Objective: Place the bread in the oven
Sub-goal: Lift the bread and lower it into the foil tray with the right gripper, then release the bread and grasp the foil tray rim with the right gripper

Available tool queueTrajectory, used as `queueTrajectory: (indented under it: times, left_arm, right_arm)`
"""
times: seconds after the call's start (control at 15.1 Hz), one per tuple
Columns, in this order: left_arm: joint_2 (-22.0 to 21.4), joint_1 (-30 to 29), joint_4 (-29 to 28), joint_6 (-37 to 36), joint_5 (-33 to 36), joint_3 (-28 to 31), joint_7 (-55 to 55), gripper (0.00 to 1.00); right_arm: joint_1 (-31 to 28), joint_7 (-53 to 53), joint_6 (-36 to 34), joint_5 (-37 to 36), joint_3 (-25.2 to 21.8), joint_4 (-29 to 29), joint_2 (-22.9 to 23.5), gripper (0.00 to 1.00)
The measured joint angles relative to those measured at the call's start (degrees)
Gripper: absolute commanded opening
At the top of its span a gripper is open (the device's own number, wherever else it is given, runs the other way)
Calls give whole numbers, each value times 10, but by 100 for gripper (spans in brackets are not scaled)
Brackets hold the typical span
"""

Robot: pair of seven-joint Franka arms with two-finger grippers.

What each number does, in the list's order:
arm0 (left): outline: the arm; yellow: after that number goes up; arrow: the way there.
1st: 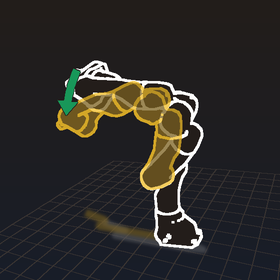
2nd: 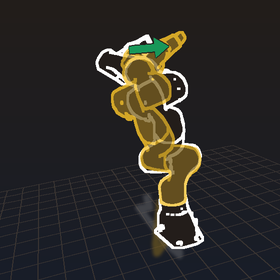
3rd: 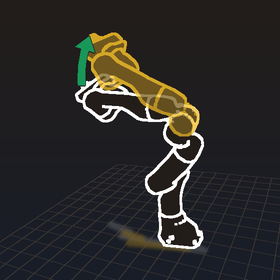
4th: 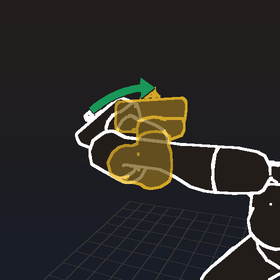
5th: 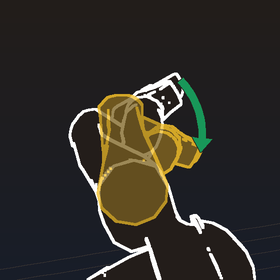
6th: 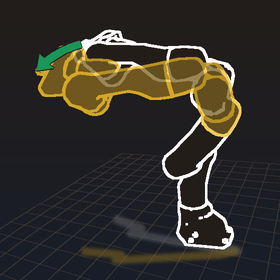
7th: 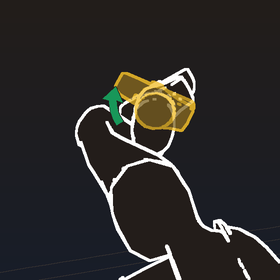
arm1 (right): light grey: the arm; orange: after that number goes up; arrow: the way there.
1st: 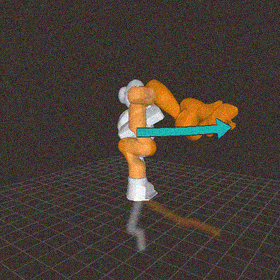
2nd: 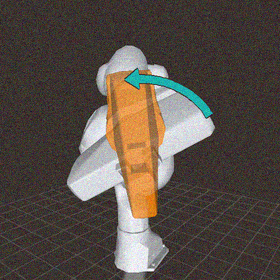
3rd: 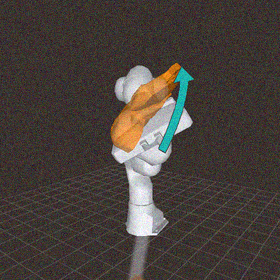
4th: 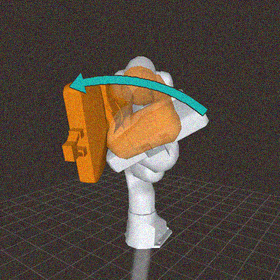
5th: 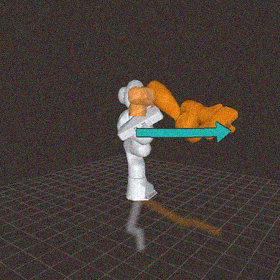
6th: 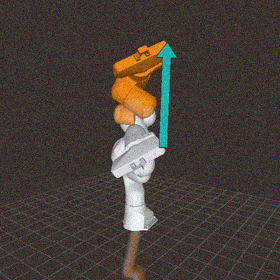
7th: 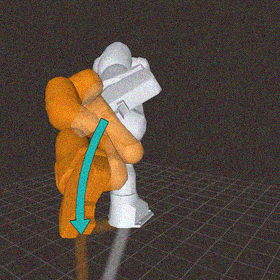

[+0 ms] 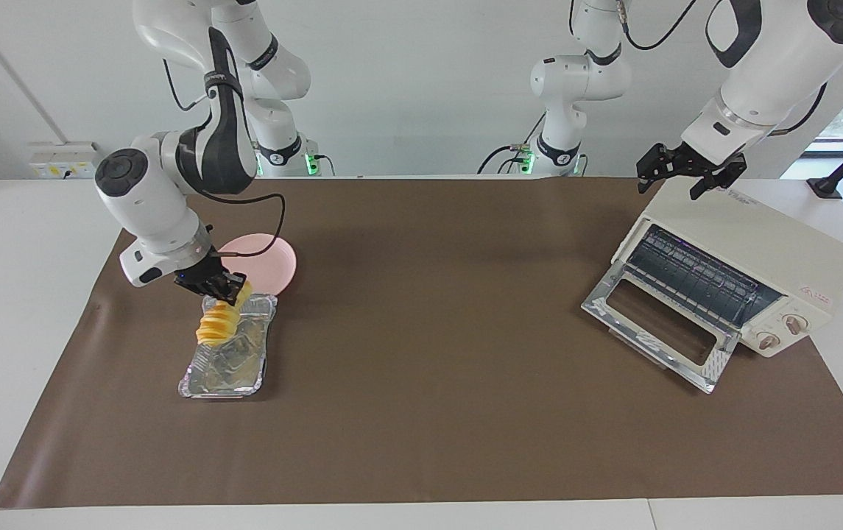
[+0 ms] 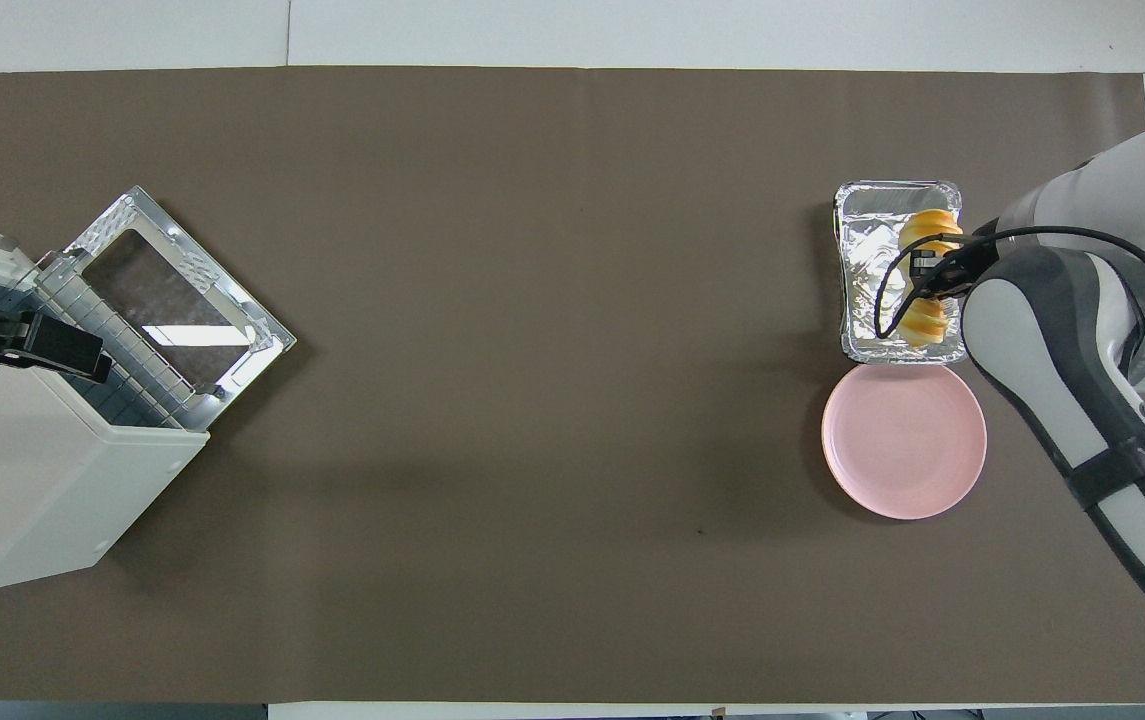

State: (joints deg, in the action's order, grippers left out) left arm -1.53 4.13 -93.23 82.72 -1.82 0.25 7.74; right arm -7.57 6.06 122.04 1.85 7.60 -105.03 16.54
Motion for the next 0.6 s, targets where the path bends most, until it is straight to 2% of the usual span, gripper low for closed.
queueTrajectory:
  times: [0.07,0.13,0.2,0.26,0.6]
  left_arm:
    - [0,0,0,0,0,0,0,100]
    - [0,0,0,0,0,0,0,100]
    - [0,0,0,0,0,0,0,100]
    - [0,0,0,0,0,0,0,100]
    - [0,0,0,0,0,0,0,100]
  right_arm:
    - [1,-1,12,0,0,1,12,27]
    - [3,-1,22,-2,0,1,22,42]
    - [4,-1,29,-4,0,1,30,66]
    - [5,-1,31,-7,0,1,34,100]
    - [3,-29,31,-15,-1,5,36,100]
